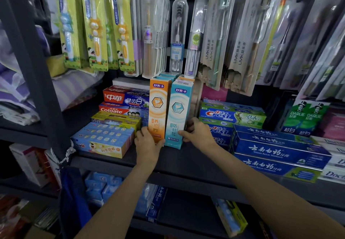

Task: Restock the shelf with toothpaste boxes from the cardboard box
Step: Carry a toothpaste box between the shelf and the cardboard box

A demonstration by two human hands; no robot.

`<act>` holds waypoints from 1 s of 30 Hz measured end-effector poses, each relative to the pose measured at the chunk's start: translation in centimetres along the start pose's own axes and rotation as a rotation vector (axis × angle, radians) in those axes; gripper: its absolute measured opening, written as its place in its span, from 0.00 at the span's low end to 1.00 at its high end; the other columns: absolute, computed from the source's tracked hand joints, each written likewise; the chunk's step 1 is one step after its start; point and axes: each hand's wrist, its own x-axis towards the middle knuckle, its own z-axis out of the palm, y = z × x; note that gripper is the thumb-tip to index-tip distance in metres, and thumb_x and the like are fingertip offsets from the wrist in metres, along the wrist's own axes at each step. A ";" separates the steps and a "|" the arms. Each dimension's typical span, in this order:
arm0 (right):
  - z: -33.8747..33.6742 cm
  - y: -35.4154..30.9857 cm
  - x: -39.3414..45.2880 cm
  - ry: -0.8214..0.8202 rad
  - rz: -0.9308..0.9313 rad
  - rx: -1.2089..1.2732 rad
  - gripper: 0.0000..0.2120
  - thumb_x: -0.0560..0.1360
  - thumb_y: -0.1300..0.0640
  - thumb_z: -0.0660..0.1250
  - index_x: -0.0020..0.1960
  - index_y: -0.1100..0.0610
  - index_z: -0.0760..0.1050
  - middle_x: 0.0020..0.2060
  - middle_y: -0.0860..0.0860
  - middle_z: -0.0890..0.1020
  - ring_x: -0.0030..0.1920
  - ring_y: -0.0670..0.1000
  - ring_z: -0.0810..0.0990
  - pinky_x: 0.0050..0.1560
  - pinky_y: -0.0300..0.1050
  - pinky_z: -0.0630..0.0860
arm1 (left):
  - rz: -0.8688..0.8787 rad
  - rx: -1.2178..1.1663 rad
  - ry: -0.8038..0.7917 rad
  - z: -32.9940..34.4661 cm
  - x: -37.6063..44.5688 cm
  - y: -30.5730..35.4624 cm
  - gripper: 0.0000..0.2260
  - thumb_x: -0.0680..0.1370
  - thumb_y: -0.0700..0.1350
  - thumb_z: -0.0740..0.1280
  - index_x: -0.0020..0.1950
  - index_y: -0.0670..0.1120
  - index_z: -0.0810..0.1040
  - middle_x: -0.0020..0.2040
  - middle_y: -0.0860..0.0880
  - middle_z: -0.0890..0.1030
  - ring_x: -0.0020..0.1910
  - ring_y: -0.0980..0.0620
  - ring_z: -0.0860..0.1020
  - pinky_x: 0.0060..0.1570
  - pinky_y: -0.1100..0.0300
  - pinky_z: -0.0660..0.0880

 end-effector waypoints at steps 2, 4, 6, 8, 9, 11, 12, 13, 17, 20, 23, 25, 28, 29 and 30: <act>-0.1 -0.1 0.0 -0.001 0.002 0.008 0.19 0.73 0.58 0.70 0.59 0.62 0.67 0.60 0.60 0.77 0.58 0.56 0.79 0.47 0.50 0.82 | -0.001 -0.004 -0.003 -0.1 0.1 0.0 0.28 0.72 0.45 0.72 0.66 0.39 0.63 0.65 0.40 0.68 0.65 0.39 0.66 0.61 0.49 0.67; 0.0 -0.2 -0.1 0.003 0.005 0.012 0.19 0.73 0.58 0.70 0.59 0.62 0.67 0.60 0.60 0.77 0.58 0.57 0.79 0.47 0.51 0.82 | 0.003 -0.003 -0.003 -0.1 0.1 -0.1 0.28 0.72 0.45 0.72 0.66 0.40 0.63 0.65 0.40 0.68 0.66 0.40 0.66 0.62 0.49 0.67; -0.1 -0.2 -0.1 0.010 0.006 0.014 0.19 0.73 0.58 0.70 0.59 0.62 0.67 0.60 0.60 0.77 0.58 0.57 0.79 0.47 0.51 0.82 | 0.017 -0.012 0.006 -0.1 0.1 -0.1 0.28 0.72 0.44 0.72 0.67 0.40 0.63 0.65 0.40 0.67 0.65 0.41 0.66 0.62 0.50 0.67; -0.1 -0.2 -0.2 0.017 0.002 0.011 0.19 0.73 0.57 0.70 0.58 0.62 0.67 0.59 0.59 0.77 0.57 0.57 0.80 0.45 0.49 0.82 | 0.028 -0.028 0.034 -0.1 -0.1 0.0 0.28 0.72 0.44 0.72 0.67 0.40 0.63 0.65 0.41 0.67 0.65 0.42 0.66 0.62 0.51 0.67; -0.2 -0.2 -0.3 0.024 -0.003 0.004 0.19 0.73 0.57 0.71 0.58 0.62 0.67 0.58 0.59 0.78 0.56 0.57 0.80 0.44 0.48 0.82 | 0.037 -0.035 0.051 -0.2 -0.2 0.0 0.27 0.72 0.43 0.72 0.66 0.40 0.63 0.64 0.41 0.67 0.65 0.42 0.66 0.61 0.52 0.67; -0.4 -0.1 -0.4 0.040 -0.013 -0.024 0.21 0.72 0.56 0.71 0.59 0.62 0.67 0.57 0.59 0.79 0.53 0.57 0.81 0.46 0.49 0.81 | 0.066 -0.050 0.091 -0.2 -0.6 0.0 0.26 0.72 0.43 0.72 0.65 0.40 0.64 0.64 0.40 0.67 0.64 0.43 0.67 0.61 0.52 0.67; -0.5 -0.1 -0.5 0.043 -0.017 -0.037 0.21 0.72 0.55 0.71 0.59 0.62 0.67 0.56 0.59 0.80 0.53 0.57 0.81 0.48 0.51 0.81 | 0.080 -0.054 0.112 -0.1 -0.8 0.0 0.26 0.72 0.42 0.72 0.65 0.40 0.65 0.64 0.40 0.67 0.64 0.44 0.67 0.61 0.53 0.68; -0.6 -0.1 -0.6 0.040 -0.019 -0.044 0.21 0.72 0.55 0.71 0.59 0.62 0.67 0.56 0.59 0.80 0.52 0.57 0.81 0.49 0.53 0.81 | 0.092 -0.054 0.131 -0.1 -1.0 0.0 0.25 0.72 0.42 0.71 0.65 0.40 0.65 0.64 0.40 0.67 0.64 0.44 0.66 0.61 0.53 0.68; -0.7 -0.3 -0.7 0.036 -0.025 -0.043 0.21 0.72 0.55 0.71 0.59 0.62 0.67 0.55 0.59 0.80 0.52 0.57 0.81 0.50 0.55 0.80 | 0.111 -0.056 0.166 -0.2 -1.6 0.2 0.25 0.72 0.41 0.71 0.65 0.40 0.65 0.64 0.40 0.66 0.65 0.45 0.66 0.61 0.55 0.67; -0.4 -0.4 -0.7 0.043 -0.031 -0.053 0.21 0.72 0.55 0.71 0.58 0.62 0.67 0.55 0.60 0.80 0.53 0.58 0.81 0.49 0.55 0.81 | 0.136 -0.050 0.185 -0.4 -1.9 0.6 0.24 0.72 0.41 0.71 0.65 0.40 0.65 0.64 0.40 0.66 0.66 0.45 0.65 0.61 0.56 0.67; -0.2 -0.5 -0.7 0.064 -0.024 -0.044 0.19 0.73 0.55 0.71 0.57 0.62 0.67 0.55 0.60 0.80 0.53 0.59 0.81 0.49 0.56 0.80 | 0.182 -0.019 0.204 -0.6 -2.4 0.8 0.25 0.73 0.42 0.70 0.66 0.41 0.65 0.65 0.41 0.65 0.66 0.47 0.64 0.62 0.58 0.66; -0.2 -0.6 -0.6 0.086 -0.008 -0.006 0.19 0.72 0.55 0.71 0.57 0.63 0.68 0.54 0.61 0.80 0.53 0.59 0.81 0.49 0.57 0.80 | 0.206 -0.010 0.202 -0.6 -2.7 0.8 0.25 0.73 0.42 0.70 0.67 0.41 0.65 0.64 0.41 0.66 0.66 0.47 0.64 0.62 0.58 0.66; -0.3 -0.7 -0.8 0.088 0.016 0.019 0.20 0.73 0.56 0.71 0.58 0.63 0.67 0.54 0.61 0.80 0.51 0.59 0.82 0.48 0.55 0.81 | 0.205 -0.023 0.191 -0.8 -2.7 0.6 0.24 0.73 0.41 0.70 0.66 0.41 0.66 0.64 0.41 0.66 0.66 0.46 0.65 0.62 0.57 0.67; -0.4 -0.7 -1.0 0.083 0.019 0.019 0.20 0.73 0.56 0.70 0.59 0.63 0.67 0.54 0.61 0.80 0.50 0.58 0.82 0.46 0.53 0.81 | 0.205 -0.030 0.192 -0.9 -2.7 0.6 0.23 0.73 0.41 0.70 0.65 0.41 0.66 0.64 0.41 0.66 0.66 0.46 0.65 0.62 0.56 0.67; -0.5 -0.7 -1.2 0.076 0.022 0.024 0.19 0.73 0.56 0.70 0.59 0.63 0.67 0.54 0.61 0.80 0.47 0.56 0.82 0.43 0.49 0.82 | 0.212 -0.034 0.196 -1.0 -2.8 0.7 0.23 0.73 0.41 0.70 0.65 0.40 0.67 0.63 0.41 0.67 0.66 0.45 0.65 0.62 0.55 0.68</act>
